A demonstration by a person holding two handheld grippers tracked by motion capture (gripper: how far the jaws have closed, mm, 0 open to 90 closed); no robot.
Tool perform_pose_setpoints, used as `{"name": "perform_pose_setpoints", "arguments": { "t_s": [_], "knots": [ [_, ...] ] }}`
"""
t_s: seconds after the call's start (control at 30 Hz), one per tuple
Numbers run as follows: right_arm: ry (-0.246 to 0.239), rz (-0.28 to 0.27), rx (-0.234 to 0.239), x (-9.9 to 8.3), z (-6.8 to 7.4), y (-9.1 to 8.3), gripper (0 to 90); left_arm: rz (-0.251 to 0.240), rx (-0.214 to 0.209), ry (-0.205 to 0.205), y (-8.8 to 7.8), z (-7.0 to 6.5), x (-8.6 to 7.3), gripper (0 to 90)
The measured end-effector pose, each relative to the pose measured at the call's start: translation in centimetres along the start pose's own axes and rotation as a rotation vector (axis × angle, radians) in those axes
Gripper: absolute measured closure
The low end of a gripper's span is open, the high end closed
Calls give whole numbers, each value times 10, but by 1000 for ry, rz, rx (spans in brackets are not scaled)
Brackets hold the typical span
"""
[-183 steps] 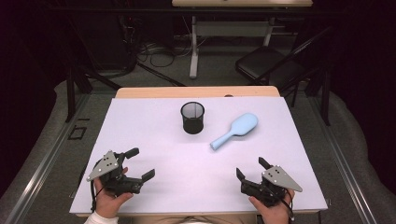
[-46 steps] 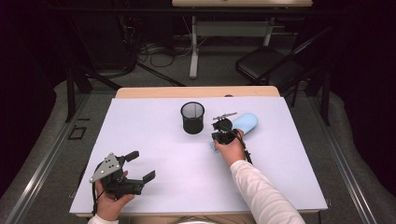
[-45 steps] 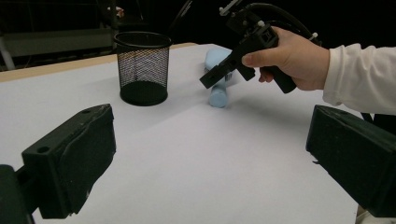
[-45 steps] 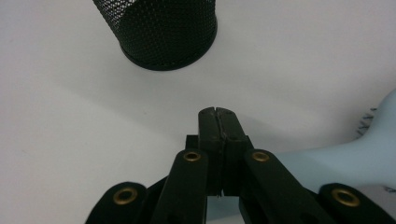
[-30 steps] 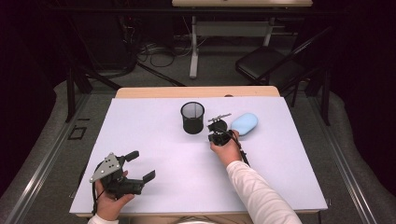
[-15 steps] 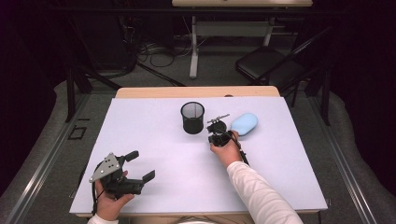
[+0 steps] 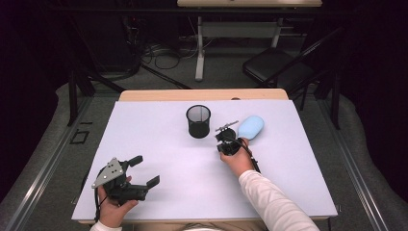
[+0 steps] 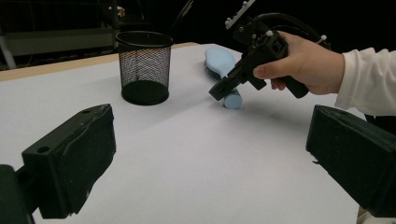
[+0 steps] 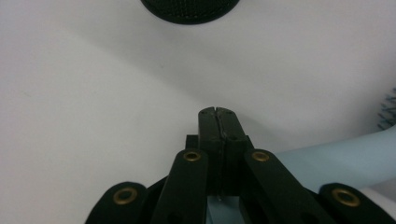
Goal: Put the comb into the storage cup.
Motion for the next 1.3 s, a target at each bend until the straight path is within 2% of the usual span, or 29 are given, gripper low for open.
{"name": "perform_pose_setpoints", "arguments": {
  "t_s": [0.3, 0.33, 0.4, 1.0, 1.3],
  "knots": [
    [-29, 0, 2, -12, 2, -4, 900, -1, -3, 2, 1, 0, 0, 18],
    [-33, 12, -3, -13, 1, -6, 900, 0, -3, 2, 1, 0, 0, 18],
    [-29, -2, 6, -16, 1, -6, 900, 1, 0, 2, 0, 0, 0, 18],
    [-10, -23, 35, -46, -9, -22, 899, 1, 2, 0, 1, -1, 0, 18],
    [-7, -30, 37, -58, -15, -29, 900, 3, 1, 2, 1, -1, 0, 18]
  ]
}}
Point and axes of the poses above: each handheld gripper's, and its own axes: y roughly forward along the jaws, x roughly out of its top, z roughly to its left, the point moved 5 cm from there along y, roughly forward along the jaws, and after that the axes turned 11 degrees about z, right-handed, at the moved point
